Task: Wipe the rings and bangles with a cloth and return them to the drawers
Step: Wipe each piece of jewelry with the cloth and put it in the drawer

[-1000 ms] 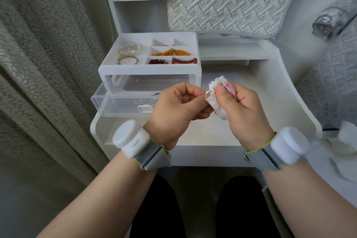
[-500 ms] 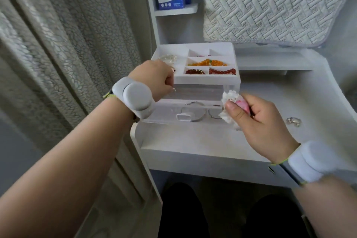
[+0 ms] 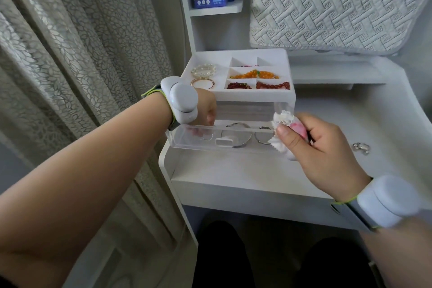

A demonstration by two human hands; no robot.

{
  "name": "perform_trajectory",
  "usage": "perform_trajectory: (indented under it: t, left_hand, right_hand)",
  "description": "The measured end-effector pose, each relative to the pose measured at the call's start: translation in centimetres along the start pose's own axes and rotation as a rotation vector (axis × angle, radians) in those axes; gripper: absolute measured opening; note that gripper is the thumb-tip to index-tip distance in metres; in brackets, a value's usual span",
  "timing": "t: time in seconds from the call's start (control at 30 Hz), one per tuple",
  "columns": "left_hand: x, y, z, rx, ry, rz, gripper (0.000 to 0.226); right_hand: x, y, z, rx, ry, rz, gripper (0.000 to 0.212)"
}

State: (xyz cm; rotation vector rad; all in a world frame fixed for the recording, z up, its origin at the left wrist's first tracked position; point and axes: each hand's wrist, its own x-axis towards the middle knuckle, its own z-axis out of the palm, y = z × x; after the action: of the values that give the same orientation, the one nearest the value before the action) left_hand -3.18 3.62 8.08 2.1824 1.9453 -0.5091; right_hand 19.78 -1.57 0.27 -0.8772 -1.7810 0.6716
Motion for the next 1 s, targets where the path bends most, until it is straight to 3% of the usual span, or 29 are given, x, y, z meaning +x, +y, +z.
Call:
perform_trajectory:
  t: [0.13,0.3,0.47,0.6,0.67,0.8,1.0]
  left_hand:
    - [-0.3,0.4,0.0,-0.055,-0.011,-0.005,0.007]
    - [-1.9,1.3,-1.2,-0.087,0.137,0.041,0.015]
    - [-3.6,6.5,-1.2,-0.347,0.725,0.219,0.014]
    - [-3.7,11.9,0.6,-0.521,0.902,0.342,0.015]
    - [-3.5,14.0,1.7,-0.560,0.913,0.398,0.016]
    - [-2.4,19.3,3.6,-0.584,0.766,0.471,0.019]
    - [2.8,22.2,6.2,-0.573,0.572,0.389,0.019]
  right_hand:
    - [-0.1,0.0,0.0,0.030,-0.009,-0.001,0.029]
    - [-0.2,-0.3,-0.8,0.128,0.068,0.061,0.014]
    - [-0.7,0.7,-3.2,0.099,0.203,0.122,0.011]
    - [-1.8,1.9,-5.7,0.037,0.280,0.194,0.006]
    - [-2.4,2.7,-6.8,0.015,0.340,0.239,0.009]
    - [-4.6,5.3,-10.3,-0.036,0.481,0.384,0.025]
    - [-6.7,8.0,-12.3,-0.138,0.522,0.448,0.029]
